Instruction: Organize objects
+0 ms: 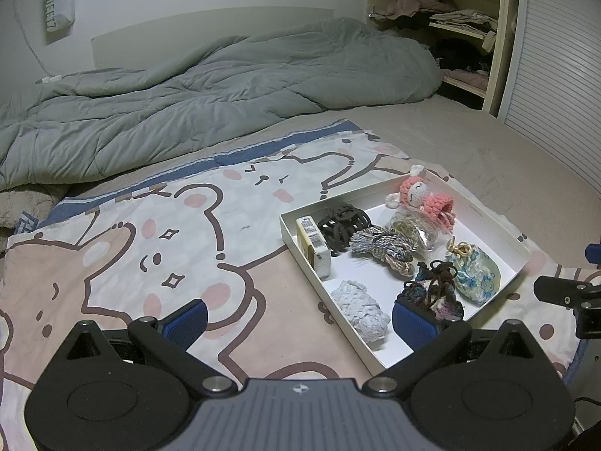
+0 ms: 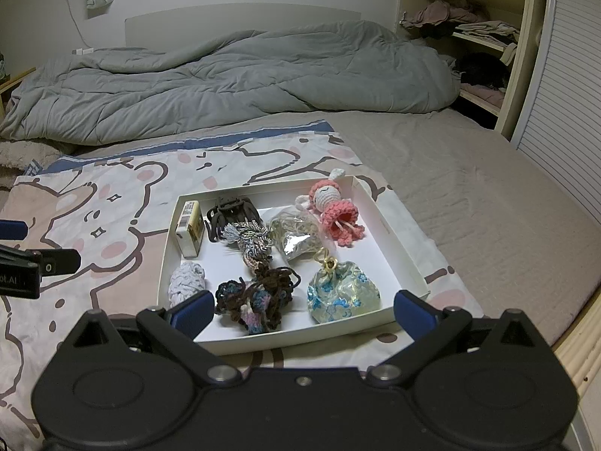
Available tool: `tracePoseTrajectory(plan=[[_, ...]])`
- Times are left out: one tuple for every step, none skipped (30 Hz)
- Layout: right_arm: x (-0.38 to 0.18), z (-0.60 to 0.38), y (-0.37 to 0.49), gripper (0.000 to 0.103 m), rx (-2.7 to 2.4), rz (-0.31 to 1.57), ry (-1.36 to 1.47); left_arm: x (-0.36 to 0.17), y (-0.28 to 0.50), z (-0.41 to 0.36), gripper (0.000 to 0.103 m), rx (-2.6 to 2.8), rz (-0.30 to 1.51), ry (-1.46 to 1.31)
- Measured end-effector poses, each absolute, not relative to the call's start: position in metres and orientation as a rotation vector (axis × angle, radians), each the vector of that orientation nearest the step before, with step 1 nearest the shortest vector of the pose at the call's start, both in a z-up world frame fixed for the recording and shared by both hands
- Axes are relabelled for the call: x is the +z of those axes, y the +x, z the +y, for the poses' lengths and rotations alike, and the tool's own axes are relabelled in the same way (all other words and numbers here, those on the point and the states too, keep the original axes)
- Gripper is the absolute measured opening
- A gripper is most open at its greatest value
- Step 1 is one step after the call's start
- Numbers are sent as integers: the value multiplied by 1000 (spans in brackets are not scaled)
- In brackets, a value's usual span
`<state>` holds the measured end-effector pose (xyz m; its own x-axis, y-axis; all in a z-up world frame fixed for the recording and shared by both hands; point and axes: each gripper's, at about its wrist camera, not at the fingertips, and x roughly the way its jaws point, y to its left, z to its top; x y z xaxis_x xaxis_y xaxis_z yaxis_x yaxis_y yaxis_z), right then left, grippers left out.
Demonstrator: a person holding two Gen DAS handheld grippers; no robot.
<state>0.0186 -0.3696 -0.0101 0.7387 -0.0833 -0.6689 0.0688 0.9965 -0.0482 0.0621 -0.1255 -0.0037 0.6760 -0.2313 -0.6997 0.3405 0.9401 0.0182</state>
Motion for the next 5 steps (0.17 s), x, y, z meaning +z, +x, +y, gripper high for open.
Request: tracePoseTrajectory(plan=[[-10,-370,19,103,-84,735,-20,-4,62,-125,103,-325,764,152],[-10,-370,19,103,-84,736,-21,-4,62,-125,103,-328,763,153],[-10,-370,19,103,-83,736,-21,-4,62,-125,103,-328,763,153],[-10,-370,19,103,-83,736,-21,-4,61,-125,103,-327,763,153],[-10,-370,19,103,-84,736,-21,-3,61,-126,103,-328,764,154]])
